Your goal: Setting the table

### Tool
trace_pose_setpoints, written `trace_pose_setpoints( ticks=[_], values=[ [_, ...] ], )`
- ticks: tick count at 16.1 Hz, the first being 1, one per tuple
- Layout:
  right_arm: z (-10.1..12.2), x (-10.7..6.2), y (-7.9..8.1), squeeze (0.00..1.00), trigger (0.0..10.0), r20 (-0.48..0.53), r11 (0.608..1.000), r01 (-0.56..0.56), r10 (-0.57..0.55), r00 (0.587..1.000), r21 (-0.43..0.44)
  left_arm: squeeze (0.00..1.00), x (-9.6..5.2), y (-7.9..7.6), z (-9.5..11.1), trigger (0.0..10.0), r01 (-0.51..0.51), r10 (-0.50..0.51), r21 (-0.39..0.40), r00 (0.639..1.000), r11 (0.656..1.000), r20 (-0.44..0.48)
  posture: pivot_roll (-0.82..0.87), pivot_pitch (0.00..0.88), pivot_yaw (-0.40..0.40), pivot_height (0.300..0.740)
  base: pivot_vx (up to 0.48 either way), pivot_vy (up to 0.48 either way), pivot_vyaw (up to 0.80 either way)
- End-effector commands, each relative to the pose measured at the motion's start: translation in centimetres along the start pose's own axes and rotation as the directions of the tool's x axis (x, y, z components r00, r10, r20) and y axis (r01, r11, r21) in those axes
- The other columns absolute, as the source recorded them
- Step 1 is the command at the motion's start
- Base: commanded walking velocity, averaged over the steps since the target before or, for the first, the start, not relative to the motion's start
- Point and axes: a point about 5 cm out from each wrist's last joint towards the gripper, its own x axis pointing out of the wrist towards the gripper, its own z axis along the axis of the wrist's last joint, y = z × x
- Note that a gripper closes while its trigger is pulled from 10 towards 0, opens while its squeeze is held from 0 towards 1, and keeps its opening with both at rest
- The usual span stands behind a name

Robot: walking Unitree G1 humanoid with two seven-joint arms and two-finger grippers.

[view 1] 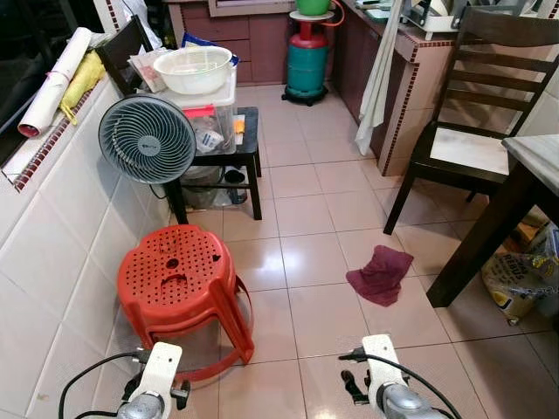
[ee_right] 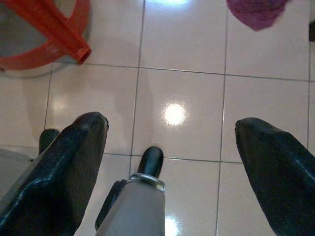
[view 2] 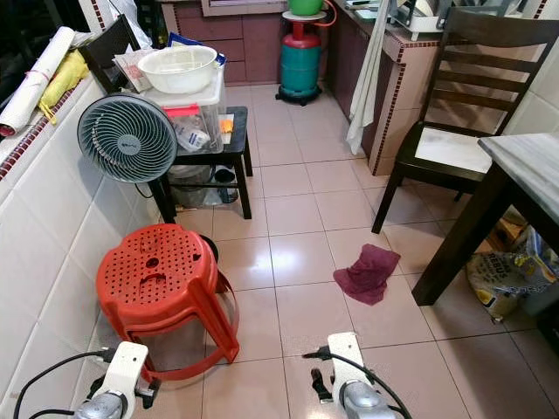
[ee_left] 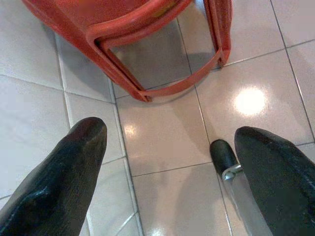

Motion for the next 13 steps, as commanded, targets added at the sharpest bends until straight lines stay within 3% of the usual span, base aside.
trace_pose_setpoints(
  ticks=[1, 9, 13],
  values=[
    [0.3, 0.1, 0.3, 0.00, 10.0, 0.006, 1.000, -0.009, 0.009, 1.000, -0.007, 0.00, -0.1, 0.2, -0.5, 10.0, -0.008, 0.009, 0.017, 1.000, 1.000, -0.025, -0.09, 0.000, 0.033, 0.740, 0.000, 0.000, 0.80],
    [0.3, 0.1, 0.5, 0.00, 10.0, 0.005, 0.999, -0.021, 0.021, 1.000, -0.043, 0.00, -0.4, -0.2, -2.1, 10.0, -0.011, 0.013, 0.034, 0.997, 0.999, -0.079, -0.08, 0.000, 0.019, 0.740, 0.000, 0.000, 0.73],
    [0.4, 0.1, 0.3, 0.00, 10.0, 0.003, 0.999, -0.017, 0.017, 1.000, -0.043, 0.00, -0.5, -0.1, -2.5, 10.0, -0.029, 0.030, 0.011, 0.995, 1.000, -0.091, -0.06, 0.000, -0.002, 0.740, 0.000, 0.000, 0.00]
  ],
)
